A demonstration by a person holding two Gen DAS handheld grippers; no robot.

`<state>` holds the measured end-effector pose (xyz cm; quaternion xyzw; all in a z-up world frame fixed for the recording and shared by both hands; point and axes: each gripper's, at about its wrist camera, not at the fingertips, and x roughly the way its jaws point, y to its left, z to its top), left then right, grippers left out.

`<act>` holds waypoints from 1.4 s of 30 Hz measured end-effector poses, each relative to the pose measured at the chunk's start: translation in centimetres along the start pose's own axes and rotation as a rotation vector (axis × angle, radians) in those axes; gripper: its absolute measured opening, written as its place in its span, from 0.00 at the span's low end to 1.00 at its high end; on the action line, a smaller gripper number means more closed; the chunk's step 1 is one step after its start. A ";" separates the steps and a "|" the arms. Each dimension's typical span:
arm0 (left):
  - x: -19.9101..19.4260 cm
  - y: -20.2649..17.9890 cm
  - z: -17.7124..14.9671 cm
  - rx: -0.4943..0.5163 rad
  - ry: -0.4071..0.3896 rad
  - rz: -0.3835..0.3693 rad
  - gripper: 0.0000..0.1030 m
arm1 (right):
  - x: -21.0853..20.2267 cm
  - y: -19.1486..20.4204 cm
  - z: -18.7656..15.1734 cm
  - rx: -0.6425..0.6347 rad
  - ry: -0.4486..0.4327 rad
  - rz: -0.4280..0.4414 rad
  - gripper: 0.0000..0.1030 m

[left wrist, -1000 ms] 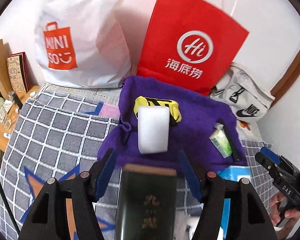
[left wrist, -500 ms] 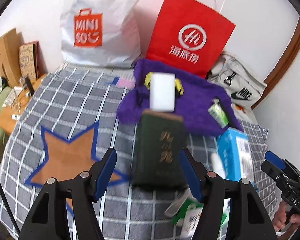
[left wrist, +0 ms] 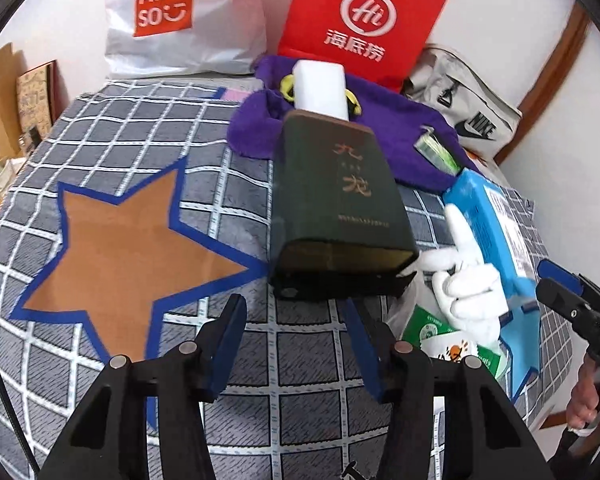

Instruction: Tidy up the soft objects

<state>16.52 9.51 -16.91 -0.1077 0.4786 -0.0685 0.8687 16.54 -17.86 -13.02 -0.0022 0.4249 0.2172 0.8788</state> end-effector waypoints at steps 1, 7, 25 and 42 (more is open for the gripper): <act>0.1 -0.1 0.0 0.009 -0.003 -0.003 0.47 | 0.1 -0.1 -0.2 0.001 0.001 -0.001 0.57; 1.2 -0.2 0.3 0.042 -0.003 -0.008 0.47 | 0.6 -0.4 -0.5 0.004 0.009 -0.009 0.57; 2.7 -0.3 0.5 0.118 0.001 -0.051 0.47 | 1.6 -0.5 -0.7 -0.016 0.032 -0.020 0.57; 1.3 -1.7 -1.6 0.210 0.019 -0.082 0.33 | 1.1 -0.5 -1.3 -0.022 0.031 -0.015 0.57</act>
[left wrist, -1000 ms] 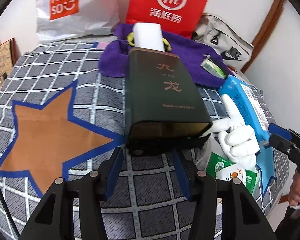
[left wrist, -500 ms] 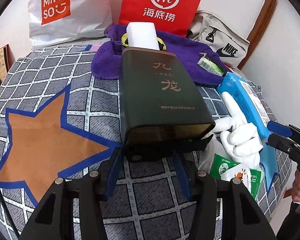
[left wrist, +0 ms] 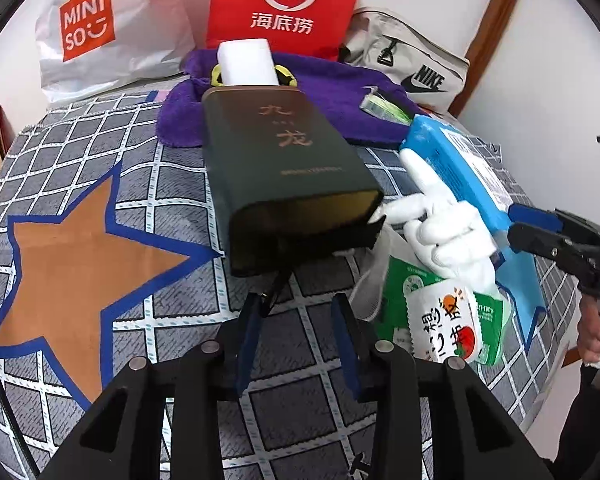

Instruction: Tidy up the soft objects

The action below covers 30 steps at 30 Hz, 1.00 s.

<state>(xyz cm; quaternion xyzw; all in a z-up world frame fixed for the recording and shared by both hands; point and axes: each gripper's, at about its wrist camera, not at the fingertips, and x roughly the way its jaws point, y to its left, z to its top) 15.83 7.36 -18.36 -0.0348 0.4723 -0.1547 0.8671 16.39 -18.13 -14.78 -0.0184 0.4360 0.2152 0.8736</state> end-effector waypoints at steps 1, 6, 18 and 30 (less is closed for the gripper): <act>0.1 -0.1 0.0 0.003 -0.002 0.009 0.33 | 0.0 0.0 0.1 0.000 0.000 0.001 0.57; 1.0 0.8 0.7 -0.031 -0.007 0.027 0.24 | -0.1 -0.2 -0.1 0.001 0.001 0.003 0.57; 0.0 0.6 -0.6 0.008 -0.020 0.040 0.07 | -0.1 -0.2 -0.2 -0.010 0.001 0.001 0.57; -3.6 2.6 -4.6 -0.076 -0.001 0.109 0.07 | -0.8 0.8 -1.2 -0.024 -0.002 0.035 0.57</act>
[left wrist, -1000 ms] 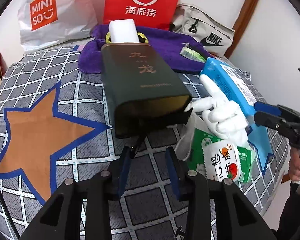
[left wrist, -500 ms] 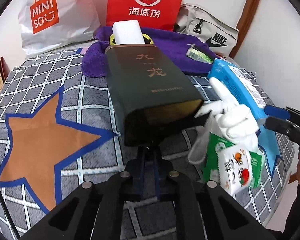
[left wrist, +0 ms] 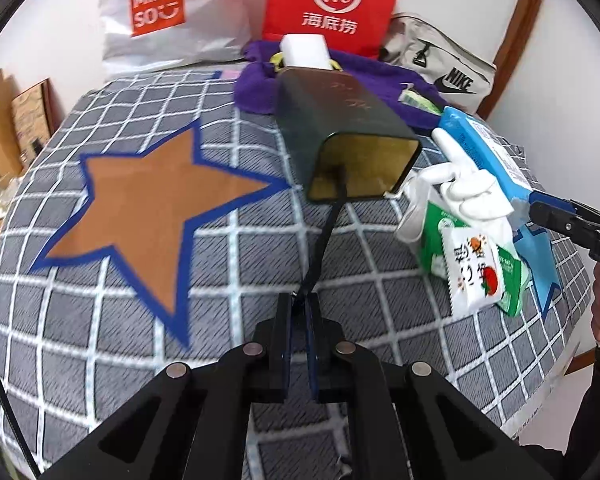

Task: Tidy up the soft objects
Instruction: 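Grasp the white snack packet with the right tool while the left tool lifts the black strap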

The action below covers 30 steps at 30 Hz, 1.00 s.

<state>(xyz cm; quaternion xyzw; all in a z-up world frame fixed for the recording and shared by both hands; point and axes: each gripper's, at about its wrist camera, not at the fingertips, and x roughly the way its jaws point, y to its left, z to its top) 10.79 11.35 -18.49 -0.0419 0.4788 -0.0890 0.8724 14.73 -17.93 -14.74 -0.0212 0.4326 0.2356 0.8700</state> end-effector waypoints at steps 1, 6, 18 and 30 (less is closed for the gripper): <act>0.1 0.1 -0.1 -0.006 0.004 0.004 0.07 | -0.1 0.1 -0.1 -0.004 -0.001 0.003 0.57; 0.7 0.4 0.4 -0.046 -0.010 -0.014 0.11 | -0.7 0.7 -0.6 -0.019 -0.007 0.013 0.57; 2.4 -2.2 2.7 0.000 -0.055 0.028 0.25 | -0.6 0.5 -1.0 -0.009 0.004 0.011 0.57; 2.4 -2.2 2.0 -0.016 -0.074 0.049 0.06 | 1.8 1.5 -1.9 0.010 0.079 0.021 0.55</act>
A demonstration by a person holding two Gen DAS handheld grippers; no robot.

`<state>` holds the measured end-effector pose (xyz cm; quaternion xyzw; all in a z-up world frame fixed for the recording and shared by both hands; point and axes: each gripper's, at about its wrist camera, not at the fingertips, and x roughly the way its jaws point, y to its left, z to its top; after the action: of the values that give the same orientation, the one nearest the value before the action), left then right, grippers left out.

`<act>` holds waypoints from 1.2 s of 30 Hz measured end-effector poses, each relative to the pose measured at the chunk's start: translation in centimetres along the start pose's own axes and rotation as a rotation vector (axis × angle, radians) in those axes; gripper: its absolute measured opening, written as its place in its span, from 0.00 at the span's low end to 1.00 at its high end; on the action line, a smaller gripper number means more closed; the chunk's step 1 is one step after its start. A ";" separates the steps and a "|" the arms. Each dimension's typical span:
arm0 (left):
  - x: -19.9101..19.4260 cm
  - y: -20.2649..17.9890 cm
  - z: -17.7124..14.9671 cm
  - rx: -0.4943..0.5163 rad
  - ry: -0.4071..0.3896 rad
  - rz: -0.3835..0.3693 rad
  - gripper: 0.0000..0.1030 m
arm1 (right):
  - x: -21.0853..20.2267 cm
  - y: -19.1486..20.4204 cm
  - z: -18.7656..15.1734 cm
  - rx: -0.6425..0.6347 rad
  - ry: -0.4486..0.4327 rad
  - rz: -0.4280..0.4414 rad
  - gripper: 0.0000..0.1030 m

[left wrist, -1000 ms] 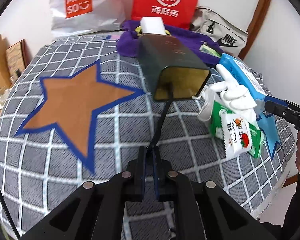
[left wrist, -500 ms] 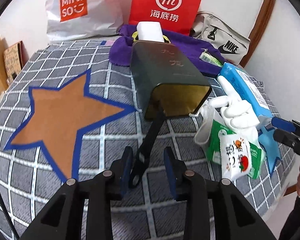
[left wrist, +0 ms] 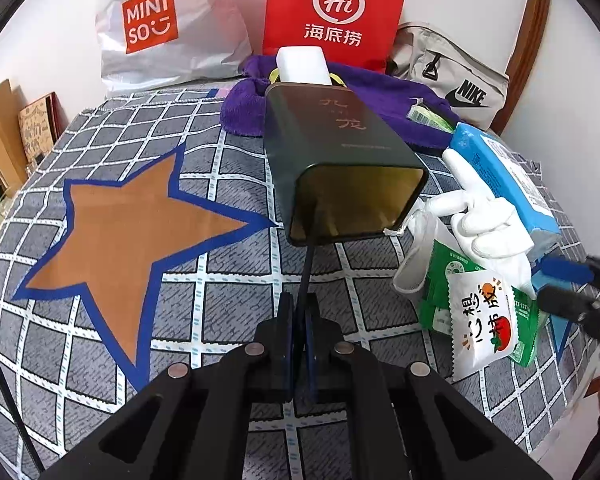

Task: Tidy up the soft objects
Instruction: 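Grasp the white snack packet with the right tool while the left tool lifts the black strap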

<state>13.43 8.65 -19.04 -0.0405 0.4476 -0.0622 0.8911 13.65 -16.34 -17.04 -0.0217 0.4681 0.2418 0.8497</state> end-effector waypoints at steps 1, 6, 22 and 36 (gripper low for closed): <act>0.0 0.1 0.0 -0.004 -0.001 -0.003 0.06 | 0.3 -0.1 -0.1 0.005 0.010 -0.002 0.54; 0.0 0.2 0.0 -0.010 0.000 -0.010 0.06 | 0.3 -0.3 -0.7 0.024 0.017 0.018 0.52; -0.3 0.5 -0.2 -0.040 0.003 -0.022 0.06 | 3.4 5.9 0.2 -0.068 0.034 0.010 0.64; -0.6 0.9 -0.4 -0.052 0.011 -0.042 0.06 | 3.2 7.4 0.1 -0.149 0.004 -0.047 0.41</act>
<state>12.79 9.64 -18.90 -0.0728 0.4531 -0.0696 0.8857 11.94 -8.57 -18.16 -0.0965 0.4496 0.2560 0.8503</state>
